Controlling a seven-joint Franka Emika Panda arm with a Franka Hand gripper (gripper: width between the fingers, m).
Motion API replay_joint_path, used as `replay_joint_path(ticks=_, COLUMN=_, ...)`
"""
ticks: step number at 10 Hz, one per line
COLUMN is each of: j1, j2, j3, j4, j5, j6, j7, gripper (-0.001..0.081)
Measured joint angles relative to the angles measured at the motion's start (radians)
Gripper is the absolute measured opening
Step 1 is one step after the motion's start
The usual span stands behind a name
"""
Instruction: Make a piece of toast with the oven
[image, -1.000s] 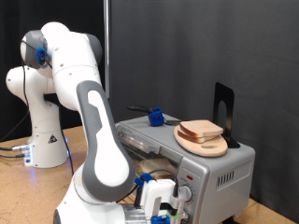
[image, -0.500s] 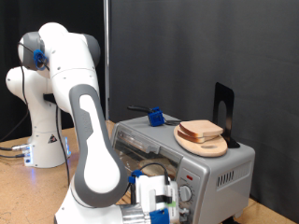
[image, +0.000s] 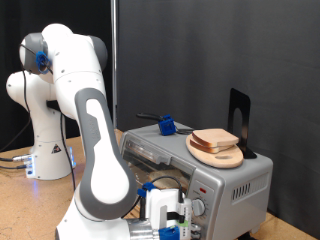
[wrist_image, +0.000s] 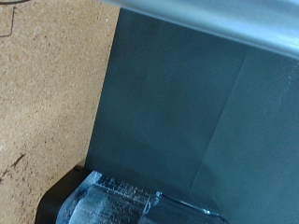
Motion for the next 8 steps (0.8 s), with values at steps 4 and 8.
replay_joint_path(ticks=4, j1=-0.044, j2=-0.004, j3=0.0, j4=0.0, j5=0.039, j6=-0.021, j7=-0.004, gripper=0.0)
replay_joint_path(ticks=8, j1=-0.108, j2=-0.03, j3=-0.003, j4=0.001, j5=0.059, j6=-0.11, j7=-0.001, gripper=0.0326)
